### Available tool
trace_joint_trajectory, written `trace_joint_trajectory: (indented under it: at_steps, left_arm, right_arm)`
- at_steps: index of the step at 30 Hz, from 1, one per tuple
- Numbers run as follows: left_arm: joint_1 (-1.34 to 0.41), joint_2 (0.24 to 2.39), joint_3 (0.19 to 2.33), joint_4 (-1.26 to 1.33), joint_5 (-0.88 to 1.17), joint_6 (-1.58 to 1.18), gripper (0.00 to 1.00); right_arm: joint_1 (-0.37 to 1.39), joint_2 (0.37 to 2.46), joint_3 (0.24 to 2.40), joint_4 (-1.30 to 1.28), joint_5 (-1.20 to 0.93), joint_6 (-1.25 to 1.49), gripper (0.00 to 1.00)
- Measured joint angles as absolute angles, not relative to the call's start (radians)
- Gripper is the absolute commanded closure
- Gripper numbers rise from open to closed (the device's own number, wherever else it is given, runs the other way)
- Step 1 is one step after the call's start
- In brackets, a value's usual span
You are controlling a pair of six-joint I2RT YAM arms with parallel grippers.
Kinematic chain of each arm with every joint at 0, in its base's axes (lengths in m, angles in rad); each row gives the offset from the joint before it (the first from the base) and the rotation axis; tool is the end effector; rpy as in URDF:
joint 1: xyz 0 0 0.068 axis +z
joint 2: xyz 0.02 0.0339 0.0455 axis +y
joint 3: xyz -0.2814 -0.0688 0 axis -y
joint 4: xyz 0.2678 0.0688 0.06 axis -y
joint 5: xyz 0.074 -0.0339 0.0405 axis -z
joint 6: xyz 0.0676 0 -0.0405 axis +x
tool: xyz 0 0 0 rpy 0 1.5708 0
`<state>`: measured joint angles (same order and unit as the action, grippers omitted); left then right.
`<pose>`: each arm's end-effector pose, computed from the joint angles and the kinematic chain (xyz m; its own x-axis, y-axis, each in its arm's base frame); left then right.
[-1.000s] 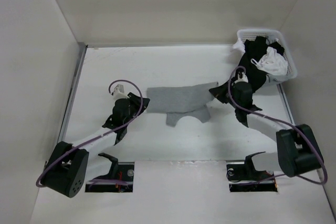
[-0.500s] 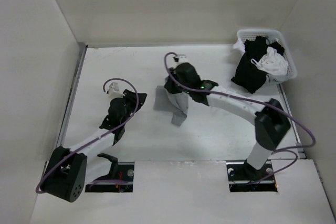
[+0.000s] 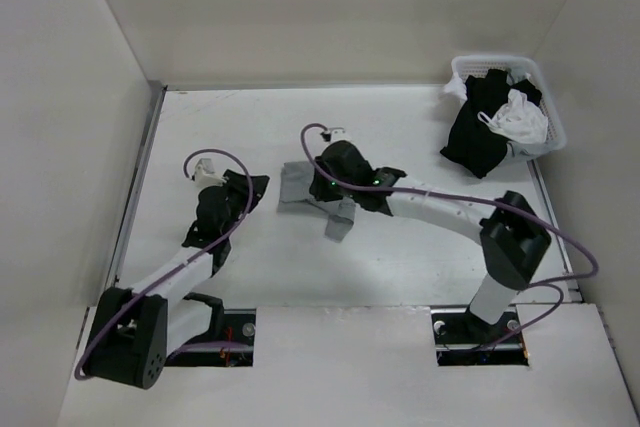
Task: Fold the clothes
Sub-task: Fold the tank top
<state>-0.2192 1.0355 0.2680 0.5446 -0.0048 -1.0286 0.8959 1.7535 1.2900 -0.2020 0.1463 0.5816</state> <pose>0.2431 -0.0538 0.1815 -0.2937 -0.8121 -0.5042 -0.0750 0.5454 -0.8348 0.2878 0.3439 0.2372 -0.7073 -0.0141 -0.7067 -0.3736 0.8562 0.3569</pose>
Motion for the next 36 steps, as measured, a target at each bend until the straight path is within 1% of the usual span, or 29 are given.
trace_joint_trajectory:
  at_steps: [1, 2, 4, 5, 8, 10, 13, 15, 21, 27, 34, 35, 36]
  left_arm:
    - [-0.233, 1.066, 0.279, 0.545, -0.003, -1.029, 0.68]
    - [-0.25, 1.1, 0.293, 0.548, -0.001, -1.029, 0.68]
    - [-0.289, 1.171, 0.324, 0.553, 0.004, -1.029, 0.68]
    - [-0.309, 1.209, 0.342, 0.558, 0.005, -1.028, 0.68]
    - [-0.359, 1.312, 0.397, 0.574, 0.007, -1.026, 0.68]
    - [-0.386, 1.375, 0.43, 0.588, 0.008, -1.024, 0.68]
    - [-0.41, 1.447, 0.461, 0.607, 0.008, -1.021, 0.68]
    - [-0.416, 1.477, 0.467, 0.616, 0.008, -1.021, 0.69]
    - [-0.419, 1.518, 0.467, 0.625, 0.007, -1.021, 0.69]
    - [-0.427, 1.523, 0.467, 0.655, 0.006, -1.021, 0.69]
    - [-0.428, 1.523, 0.467, 0.664, 0.005, -1.021, 0.69]
    - [-0.428, 1.523, 0.467, 0.664, 0.005, -1.021, 0.69]
    - [-0.428, 1.523, 0.467, 0.664, 0.005, -1.021, 0.69]
  right_arm:
    - [0.878, 1.714, 1.256, -0.193, 0.144, 0.587, 0.83]
    - [0.852, 1.681, 1.224, -0.18, 0.142, 0.594, 0.84]
    - [0.794, 1.636, 1.161, -0.146, 0.143, 0.601, 0.83]
    - [0.764, 1.622, 1.127, -0.13, 0.144, 0.606, 0.79]
    - [0.698, 1.602, 1.013, -0.08, 0.142, 0.626, 0.58]
    - [0.681, 1.6, 0.939, -0.046, 0.117, 0.638, 0.54]
    - [0.679, 1.601, 0.871, 0.001, 0.046, 0.665, 0.54]
    - [0.677, 1.607, 0.861, 0.051, 0.002, 0.685, 0.57]
    - [0.662, 1.633, 0.858, 0.206, -0.078, 0.735, 0.58]
    - [0.636, 1.71, 0.856, 0.257, -0.086, 0.775, 0.58]
    - [0.622, 1.714, 0.847, 0.278, -0.044, 0.786, 0.57]
    - [0.622, 1.715, 0.847, 0.279, -0.044, 0.786, 0.58]
    - [0.622, 1.718, 0.848, 0.282, -0.043, 0.786, 0.6]
